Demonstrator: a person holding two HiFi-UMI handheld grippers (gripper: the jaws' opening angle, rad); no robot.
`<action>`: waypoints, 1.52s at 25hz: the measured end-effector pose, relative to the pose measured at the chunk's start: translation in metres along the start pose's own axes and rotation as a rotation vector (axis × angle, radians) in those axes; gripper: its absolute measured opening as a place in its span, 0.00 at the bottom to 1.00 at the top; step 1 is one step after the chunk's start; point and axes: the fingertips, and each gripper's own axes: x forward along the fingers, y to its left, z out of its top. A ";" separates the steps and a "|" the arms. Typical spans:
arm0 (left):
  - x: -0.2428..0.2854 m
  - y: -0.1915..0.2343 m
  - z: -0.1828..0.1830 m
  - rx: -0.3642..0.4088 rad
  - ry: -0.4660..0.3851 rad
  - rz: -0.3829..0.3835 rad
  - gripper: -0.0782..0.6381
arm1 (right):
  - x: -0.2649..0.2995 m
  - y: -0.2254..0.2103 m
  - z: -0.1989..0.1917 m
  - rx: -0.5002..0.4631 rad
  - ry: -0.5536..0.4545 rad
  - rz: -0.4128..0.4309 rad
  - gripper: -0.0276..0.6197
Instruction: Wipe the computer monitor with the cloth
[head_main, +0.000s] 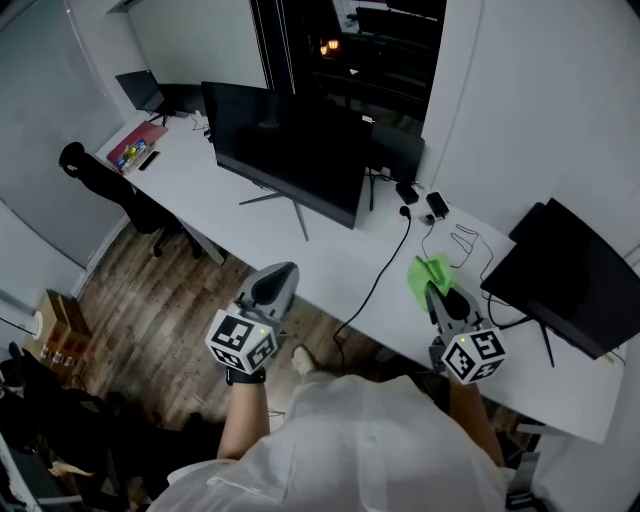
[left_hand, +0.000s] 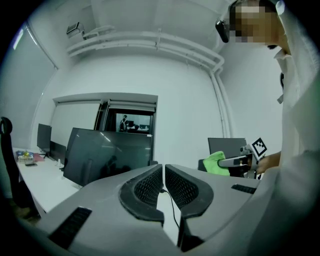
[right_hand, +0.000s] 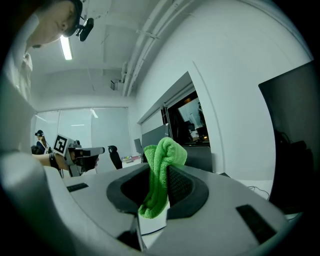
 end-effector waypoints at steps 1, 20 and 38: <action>-0.001 0.001 0.000 0.000 -0.001 0.002 0.15 | 0.001 0.001 0.001 0.009 -0.008 0.006 0.15; 0.012 0.004 -0.001 -0.001 0.014 -0.050 0.15 | 0.018 0.006 -0.003 0.028 0.000 0.008 0.15; 0.095 0.114 0.007 0.007 0.018 -0.216 0.15 | 0.131 -0.010 0.036 0.039 -0.052 -0.142 0.15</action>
